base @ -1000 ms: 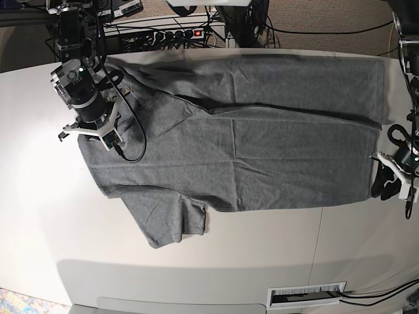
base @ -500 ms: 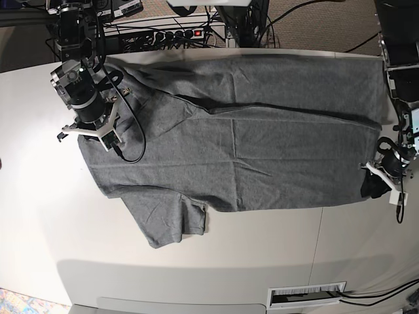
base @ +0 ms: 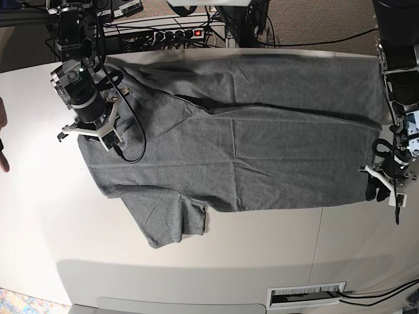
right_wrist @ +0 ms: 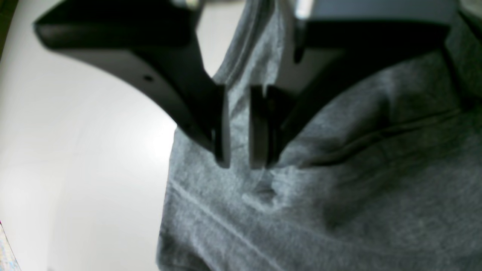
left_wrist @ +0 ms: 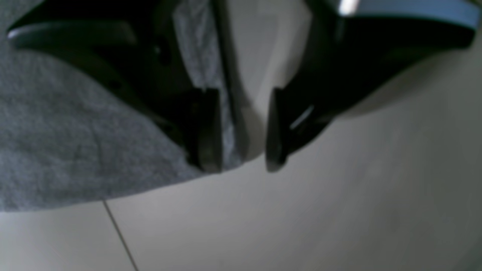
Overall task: Fold the T-shirt properly
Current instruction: 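Grasp the folded shirt's side edge with the left gripper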
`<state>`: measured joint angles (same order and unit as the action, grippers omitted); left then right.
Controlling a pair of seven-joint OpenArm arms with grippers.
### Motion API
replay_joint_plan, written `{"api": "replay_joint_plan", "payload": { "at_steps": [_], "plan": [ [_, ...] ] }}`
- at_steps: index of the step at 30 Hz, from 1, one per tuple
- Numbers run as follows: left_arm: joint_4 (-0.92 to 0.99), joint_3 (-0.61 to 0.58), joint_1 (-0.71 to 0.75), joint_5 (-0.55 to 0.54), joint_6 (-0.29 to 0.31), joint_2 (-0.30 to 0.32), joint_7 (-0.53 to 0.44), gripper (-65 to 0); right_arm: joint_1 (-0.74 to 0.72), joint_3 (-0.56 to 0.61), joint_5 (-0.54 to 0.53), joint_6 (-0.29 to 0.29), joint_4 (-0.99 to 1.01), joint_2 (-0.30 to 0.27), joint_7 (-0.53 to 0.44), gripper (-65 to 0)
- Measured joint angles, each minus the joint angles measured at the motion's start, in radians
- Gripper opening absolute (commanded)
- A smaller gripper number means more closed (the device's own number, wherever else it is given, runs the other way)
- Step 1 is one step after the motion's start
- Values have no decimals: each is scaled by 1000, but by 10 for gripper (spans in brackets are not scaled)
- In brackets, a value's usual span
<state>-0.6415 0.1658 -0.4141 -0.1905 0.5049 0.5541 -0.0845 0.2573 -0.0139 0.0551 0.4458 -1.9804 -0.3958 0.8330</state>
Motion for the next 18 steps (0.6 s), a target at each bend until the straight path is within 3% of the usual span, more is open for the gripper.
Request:
{"api": "replay_joint_plan", "payload": {
  "at_steps": [15, 16, 18],
  "plan": [
    [31, 1, -5, 68, -15, -92, -23, -435, 0, 0, 0, 0, 0, 0, 5, -549],
    [31, 1, -5, 68, -15, -92, -26, -441, 0, 0, 0, 0, 0, 0, 5, -549],
    [31, 1, -5, 69, -14, -91, -26, -512, 0, 0, 0, 0, 0, 0, 5, -549]
  ]
}}
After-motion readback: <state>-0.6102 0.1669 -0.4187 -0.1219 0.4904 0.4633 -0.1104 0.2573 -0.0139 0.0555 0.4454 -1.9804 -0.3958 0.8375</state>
